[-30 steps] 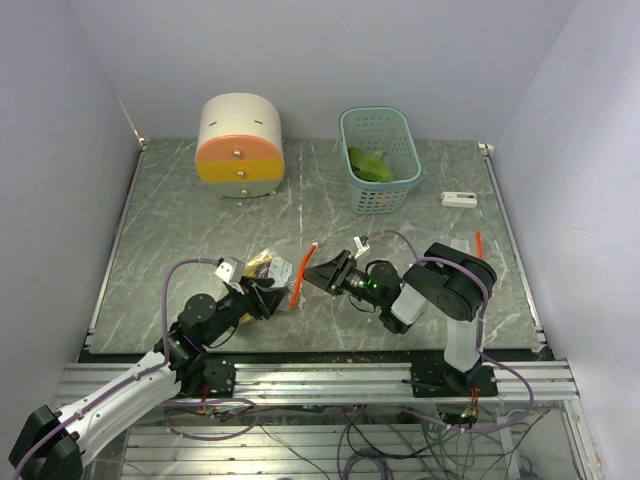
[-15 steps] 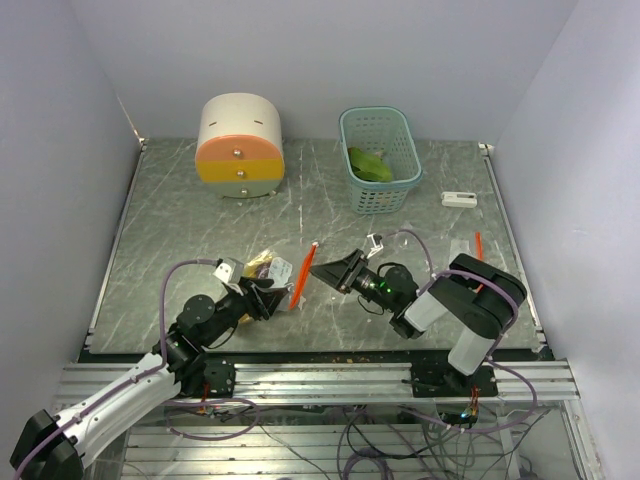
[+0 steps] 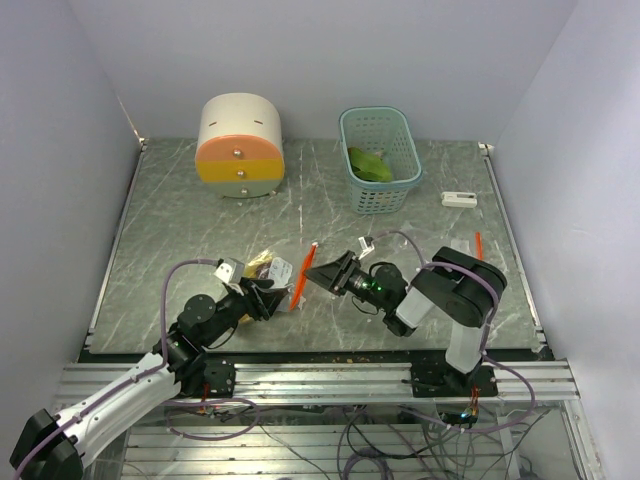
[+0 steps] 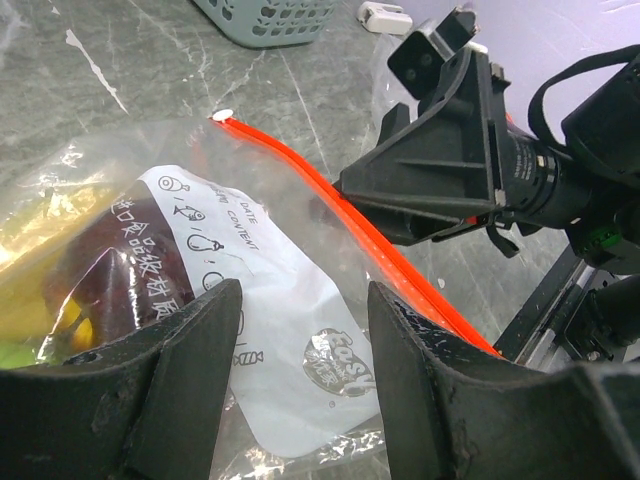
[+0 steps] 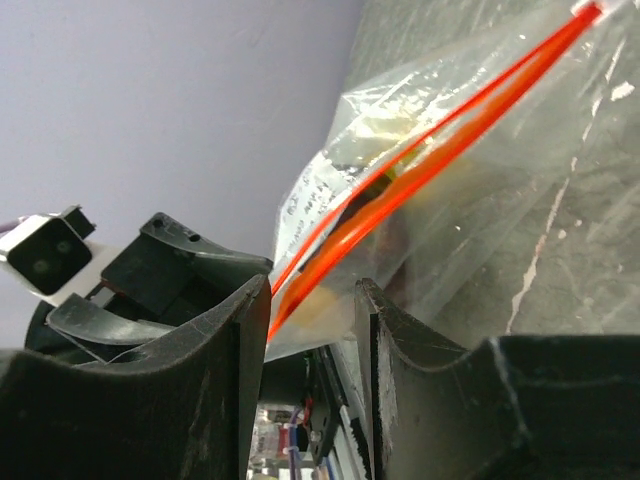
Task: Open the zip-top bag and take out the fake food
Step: Place the zipper food storage bag at the center of the board.
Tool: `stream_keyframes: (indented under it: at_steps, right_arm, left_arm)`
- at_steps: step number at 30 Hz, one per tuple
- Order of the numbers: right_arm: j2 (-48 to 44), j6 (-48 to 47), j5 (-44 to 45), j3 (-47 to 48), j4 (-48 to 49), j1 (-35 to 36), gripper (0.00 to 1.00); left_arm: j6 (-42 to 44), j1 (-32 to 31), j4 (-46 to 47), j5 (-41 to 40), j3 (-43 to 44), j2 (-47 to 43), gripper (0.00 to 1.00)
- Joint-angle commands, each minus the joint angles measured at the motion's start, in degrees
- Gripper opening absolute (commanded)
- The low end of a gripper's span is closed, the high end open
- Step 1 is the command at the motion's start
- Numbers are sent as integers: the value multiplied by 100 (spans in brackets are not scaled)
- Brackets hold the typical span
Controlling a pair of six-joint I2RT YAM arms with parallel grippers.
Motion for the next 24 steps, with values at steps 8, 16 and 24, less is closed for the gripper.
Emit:
stream_keyframes:
  at_steps: [8, 16, 24]
  right_arm:
    - [469, 170, -18, 31, 629, 102, 39]
    - [354, 195, 90, -116, 792, 109, 39]
    - [124, 21, 102, -306, 502, 112, 41]
  left_arm:
    - [47, -23, -31, -22, 92, -45, 64]
    - [38, -23, -55, -23, 91, -78, 64]
    - [62, -23, -109, -48, 102, -147, 64]
